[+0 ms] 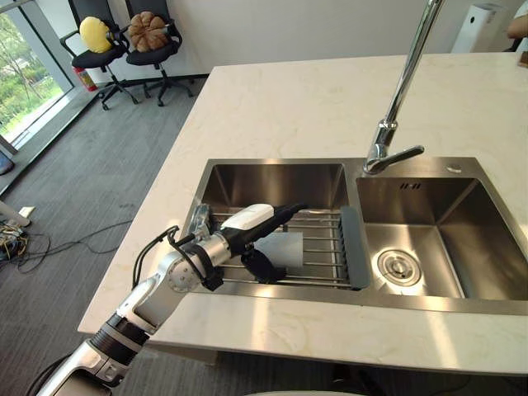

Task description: Walk over to the sink, pick up the cup, carry it to the dishwasher, place the cup inside the dishwasher, then close the dishwasher door

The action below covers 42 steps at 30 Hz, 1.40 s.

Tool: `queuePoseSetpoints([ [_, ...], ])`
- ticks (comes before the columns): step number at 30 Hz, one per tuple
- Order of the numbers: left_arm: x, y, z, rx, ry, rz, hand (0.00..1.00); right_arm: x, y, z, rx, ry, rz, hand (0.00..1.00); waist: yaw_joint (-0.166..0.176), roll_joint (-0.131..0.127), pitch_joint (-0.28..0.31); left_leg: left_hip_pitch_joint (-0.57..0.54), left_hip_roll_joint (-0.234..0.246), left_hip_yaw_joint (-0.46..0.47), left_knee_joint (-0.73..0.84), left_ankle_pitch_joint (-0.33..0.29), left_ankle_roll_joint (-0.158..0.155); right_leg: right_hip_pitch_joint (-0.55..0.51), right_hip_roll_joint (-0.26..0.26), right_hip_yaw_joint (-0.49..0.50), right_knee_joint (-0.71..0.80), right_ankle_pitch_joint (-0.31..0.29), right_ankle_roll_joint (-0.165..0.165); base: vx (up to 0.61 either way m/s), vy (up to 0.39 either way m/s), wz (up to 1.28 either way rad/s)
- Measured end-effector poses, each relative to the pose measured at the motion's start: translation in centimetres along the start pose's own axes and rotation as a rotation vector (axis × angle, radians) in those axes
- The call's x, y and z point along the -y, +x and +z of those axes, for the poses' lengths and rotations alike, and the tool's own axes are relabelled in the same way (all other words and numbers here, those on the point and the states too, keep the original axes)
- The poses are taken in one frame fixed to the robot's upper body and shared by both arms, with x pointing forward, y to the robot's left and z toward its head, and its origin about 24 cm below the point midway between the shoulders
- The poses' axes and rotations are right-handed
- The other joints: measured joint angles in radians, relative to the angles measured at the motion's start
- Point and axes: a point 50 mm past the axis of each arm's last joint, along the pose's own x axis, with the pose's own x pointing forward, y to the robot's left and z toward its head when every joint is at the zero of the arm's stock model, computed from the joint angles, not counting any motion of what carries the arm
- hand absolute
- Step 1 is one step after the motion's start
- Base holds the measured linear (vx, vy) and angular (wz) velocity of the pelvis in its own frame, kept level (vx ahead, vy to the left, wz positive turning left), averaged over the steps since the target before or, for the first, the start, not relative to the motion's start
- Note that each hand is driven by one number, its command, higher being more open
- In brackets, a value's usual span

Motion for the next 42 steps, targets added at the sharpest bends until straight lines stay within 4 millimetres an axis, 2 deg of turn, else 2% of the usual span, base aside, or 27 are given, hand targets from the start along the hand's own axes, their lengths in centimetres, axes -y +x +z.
queuePoseSetpoints([
  [12,0.0,-0.1,-0.2,-0.005,-0.037,-0.097,1.00,-0.1,0.0,0.0,0.000,-0.011,0.003,1.00,-0.015,0.001,-0.001,0.002,0.001,0.001,-0.001,0.000,0.000,0.000,0.000,0.000,-0.001,0.000,0.000,-0.04,-0.030,0.00],
  [19,-0.5,0.1,-1.1,-0.049,-0.089,-0.189,1.00,-0.2,0.1,0.1,-0.001,-0.011,0.000,1.00,-0.018,0.001,-0.001,0.004,0.001,0.002,-0.001,0.000,0.000,0.002,0.000,0.001,-0.001,0.000,0.001,-0.02,-0.012,0.00],
  [33,-1.2,0.7,-1.5,-0.072,-0.090,-0.238,1.00,0.3,-0.2,-0.2,-0.022,-0.044,-0.008,1.00,-0.024,-0.001,0.001,0.017,0.001,0.025,-0.011,0.000,0.000,-0.003,0.002,0.019,-0.001,0.002,0.001,-0.01,-0.009,-0.03],
  [38,-1.5,0.9,-1.8,-0.083,-0.085,-0.232,1.00,-0.1,-0.1,-0.2,-0.026,-0.069,0.006,1.00,-0.049,-0.003,0.002,0.019,0.001,0.033,-0.014,0.000,-0.001,-0.008,0.004,0.027,-0.001,0.002,0.002,-0.03,-0.028,-0.04],
  [42,-1.5,0.9,-2.5,-0.111,-0.091,-0.226,1.00,-0.1,-0.1,-0.2,-0.026,-0.069,0.008,1.00,-0.052,-0.002,0.002,0.019,0.002,0.044,-0.015,-0.001,-0.002,-0.016,0.007,0.039,-0.001,0.004,0.002,-0.04,-0.034,-0.09],
])
